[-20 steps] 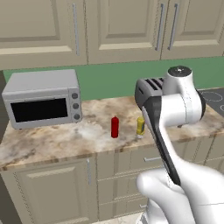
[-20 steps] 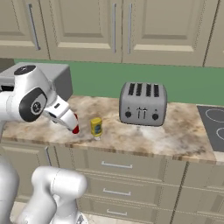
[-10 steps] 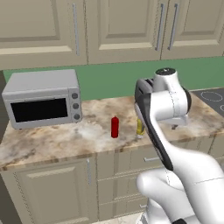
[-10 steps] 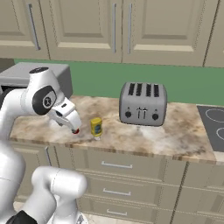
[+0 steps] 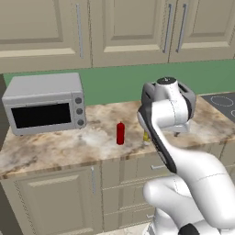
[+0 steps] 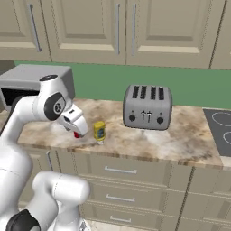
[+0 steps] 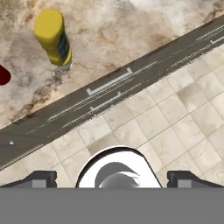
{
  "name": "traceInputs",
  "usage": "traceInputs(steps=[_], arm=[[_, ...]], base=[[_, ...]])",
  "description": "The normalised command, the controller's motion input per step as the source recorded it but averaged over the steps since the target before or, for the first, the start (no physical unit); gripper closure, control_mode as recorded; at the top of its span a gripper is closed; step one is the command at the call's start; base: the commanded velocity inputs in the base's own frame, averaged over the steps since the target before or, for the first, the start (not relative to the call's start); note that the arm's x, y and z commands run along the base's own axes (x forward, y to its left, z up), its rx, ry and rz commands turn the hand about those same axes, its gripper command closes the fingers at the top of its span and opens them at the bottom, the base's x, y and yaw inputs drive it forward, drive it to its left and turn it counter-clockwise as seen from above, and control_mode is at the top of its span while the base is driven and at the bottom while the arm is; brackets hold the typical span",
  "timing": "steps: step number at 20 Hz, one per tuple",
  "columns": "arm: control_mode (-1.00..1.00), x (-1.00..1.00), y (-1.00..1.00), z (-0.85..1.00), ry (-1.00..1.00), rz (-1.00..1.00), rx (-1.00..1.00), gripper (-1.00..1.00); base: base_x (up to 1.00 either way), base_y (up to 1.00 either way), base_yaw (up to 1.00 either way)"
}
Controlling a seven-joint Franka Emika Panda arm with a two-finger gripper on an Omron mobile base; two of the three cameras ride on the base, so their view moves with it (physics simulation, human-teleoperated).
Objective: Place the mustard and ketchup from the counter to the top shelf of the fridge. If the existing items in the fridge are on the top shelf, move them to other shelves.
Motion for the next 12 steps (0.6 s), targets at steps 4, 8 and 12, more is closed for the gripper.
traceInputs(steps=[4, 8, 12], arm=[[-1.00, 0.31, 0.00, -0.21, -0.01, 0.00, 0.00, -1.00], [-1.00, 0.30, -0.04, -0.22, -0.02, 0.00, 0.00, -1.00], [-1.00, 0.30, -0.05, -0.15, -0.01, 0.00, 0.00, -1.00]], base=[[0.00, 0.00, 0.00], [0.00, 0.00, 0.00], [0.00, 0.00, 0.00]])
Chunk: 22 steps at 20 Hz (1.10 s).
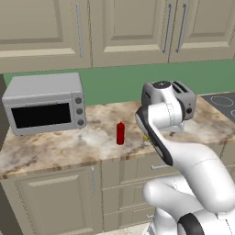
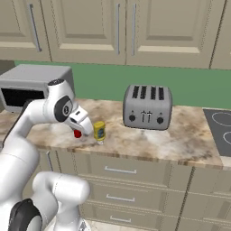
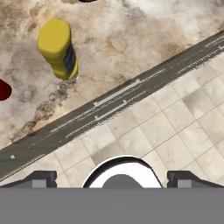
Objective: Place the mustard and ketchup from the counter to the top shelf of the fridge. If the existing items in the fridge are on the top shelf, move them to other shelves.
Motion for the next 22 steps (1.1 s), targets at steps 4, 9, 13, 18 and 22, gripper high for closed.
traceInputs(steps=[4, 9, 13, 18, 22], arm=[[-1.00, 0.24, -0.06, -0.13, 0.00, 0.00, 0.00, -1.00], [-1.00, 0.21, -0.04, -0.13, -0.01, 0.00, 0.00, -1.00], [-1.00, 0.22, -0.01, -0.16, -0.03, 0.00, 0.00, -1.00], [-1.00, 0.20, 0.00, -0.17, -0.05, 0.00, 0.00, -1.00], [-1.00, 0.17, 0.00, -0.16, -0.07, 0.00, 0.00, -1.00]], base=[[0.00, 0.00, 0.00], [0.00, 0.00, 0.00], [0.00, 0.00, 0.00], [0.00, 0.00, 0.00], [0.00, 0.00, 0.00]])
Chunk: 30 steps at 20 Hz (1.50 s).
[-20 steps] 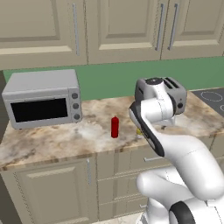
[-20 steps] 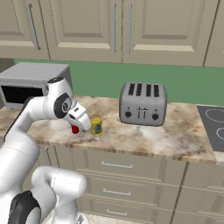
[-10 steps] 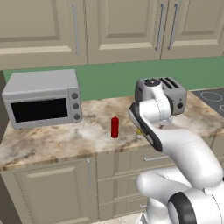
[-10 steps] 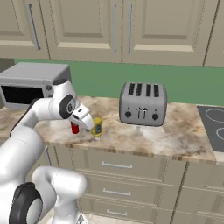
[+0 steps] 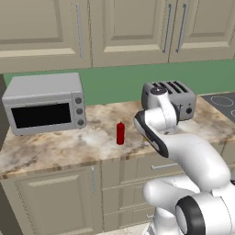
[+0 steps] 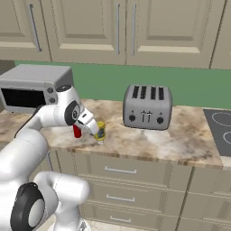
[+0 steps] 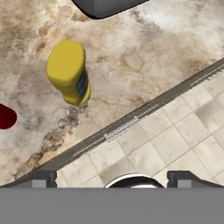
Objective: Place the mustard and ketchup from the counter to the top shelf of the fridge. If the existing items in the fridge are on the top shelf, move them to other shelves.
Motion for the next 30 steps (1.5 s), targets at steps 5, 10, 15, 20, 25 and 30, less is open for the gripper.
traceInputs(steps=[5, 10, 15, 20, 25, 30], arm=[[-1.00, 0.20, 0.00, -0.15, -0.08, 0.00, 0.00, -1.00], [-1.00, 0.22, 0.00, -0.11, -0.06, 0.00, 0.00, -1.00], [-1.00, 0.20, 0.00, -0.04, -0.01, 0.00, 0.00, -1.00], [-1.00, 0.21, 0.00, -0.01, 0.00, 0.00, 0.00, -1.00], [-1.00, 0.22, 0.00, -0.03, 0.00, 0.00, 0.00, -1.00], [-1.00, 0.19, 0.00, -0.07, 0.00, 0.00, 0.00, -1.00]], base=[[0.00, 0.00, 0.00], [0.00, 0.00, 0.00], [0.00, 0.00, 0.00], [0.00, 0.00, 0.00], [0.00, 0.00, 0.00], [0.00, 0.00, 0.00]])
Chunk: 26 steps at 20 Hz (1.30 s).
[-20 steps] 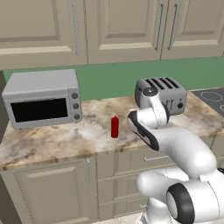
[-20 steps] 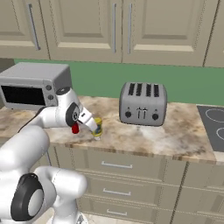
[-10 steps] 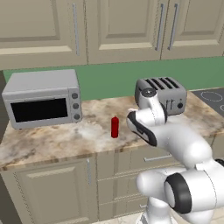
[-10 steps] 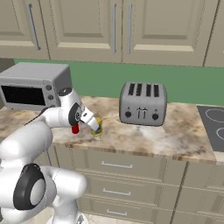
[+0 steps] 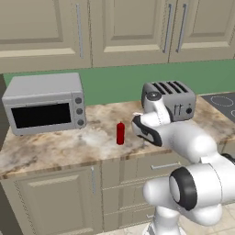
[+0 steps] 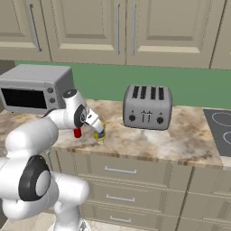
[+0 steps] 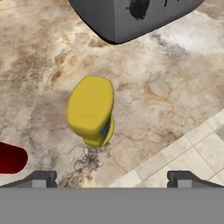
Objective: Place the mustard and ketchup from the counter to the top shelf of the fridge. If the existing items in the fridge are on the top shelf, move them to other shelves.
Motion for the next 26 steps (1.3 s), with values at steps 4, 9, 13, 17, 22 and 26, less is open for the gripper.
traceInputs(steps=[4, 9, 13, 17, 22, 26], arm=[[-1.00, 0.19, 0.00, -0.10, 0.00, 0.00, 0.00, -1.00], [-1.00, 0.19, 0.00, -0.15, 0.00, 0.00, 0.00, -1.00], [-1.00, 0.16, -0.01, -0.20, 0.00, 0.00, -0.01, -1.00], [-1.00, 0.18, 0.00, -0.20, 0.00, 0.00, -0.02, -1.00], [-1.00, 0.19, 0.00, -0.18, 0.00, 0.00, -0.02, -1.00], [-1.00, 0.19, 0.00, -0.13, 0.00, 0.00, -0.01, -1.00]], base=[[0.00, 0.00, 0.00], [0.00, 0.00, 0.00], [0.00, 0.00, 0.00], [0.00, 0.00, 0.00], [0.00, 0.00, 0.00], [0.00, 0.00, 0.00]])
